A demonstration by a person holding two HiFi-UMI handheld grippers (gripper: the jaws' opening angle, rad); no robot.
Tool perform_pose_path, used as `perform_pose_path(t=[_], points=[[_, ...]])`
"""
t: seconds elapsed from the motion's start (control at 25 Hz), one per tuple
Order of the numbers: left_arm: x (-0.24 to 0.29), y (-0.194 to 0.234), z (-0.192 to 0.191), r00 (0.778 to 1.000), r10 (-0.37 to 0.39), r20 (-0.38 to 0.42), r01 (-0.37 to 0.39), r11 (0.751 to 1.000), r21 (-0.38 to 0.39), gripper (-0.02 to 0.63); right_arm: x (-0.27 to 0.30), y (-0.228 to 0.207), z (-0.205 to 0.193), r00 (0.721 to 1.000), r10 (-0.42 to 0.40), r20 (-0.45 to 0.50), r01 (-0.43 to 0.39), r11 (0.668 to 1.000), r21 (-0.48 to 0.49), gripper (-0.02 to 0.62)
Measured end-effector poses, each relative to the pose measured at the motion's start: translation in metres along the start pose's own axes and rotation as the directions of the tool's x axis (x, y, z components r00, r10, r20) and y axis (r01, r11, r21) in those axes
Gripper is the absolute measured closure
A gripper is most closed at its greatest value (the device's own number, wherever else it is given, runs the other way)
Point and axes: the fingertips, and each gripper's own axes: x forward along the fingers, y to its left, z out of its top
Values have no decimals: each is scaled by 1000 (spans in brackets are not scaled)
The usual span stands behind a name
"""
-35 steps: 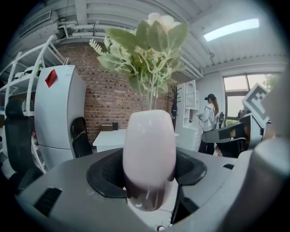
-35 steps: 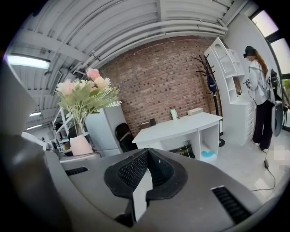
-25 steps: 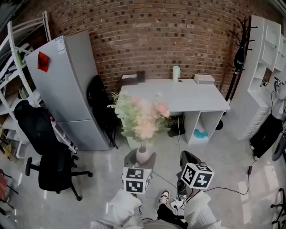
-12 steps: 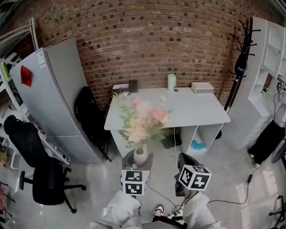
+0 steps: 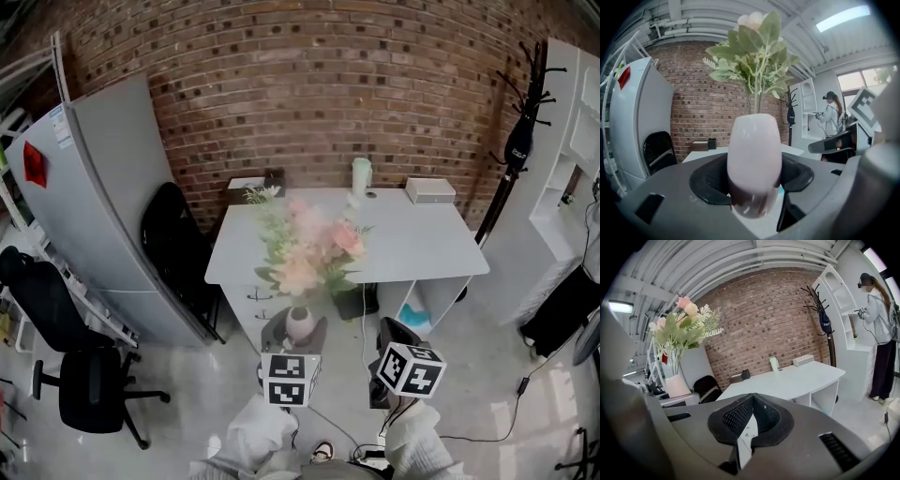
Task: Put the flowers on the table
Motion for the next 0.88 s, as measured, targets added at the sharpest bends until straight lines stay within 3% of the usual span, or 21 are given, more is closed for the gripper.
perform_pose_path(t=[0.48, 0.88], points=[[30, 15, 11, 998, 54, -14, -54, 999, -2, 322, 31, -27, 14, 1000, 7, 2, -7, 999, 53, 572], [62, 23, 6, 998, 46, -31, -46, 999, 2, 321, 62, -44, 7, 1000, -7, -24, 9, 996, 88, 572]])
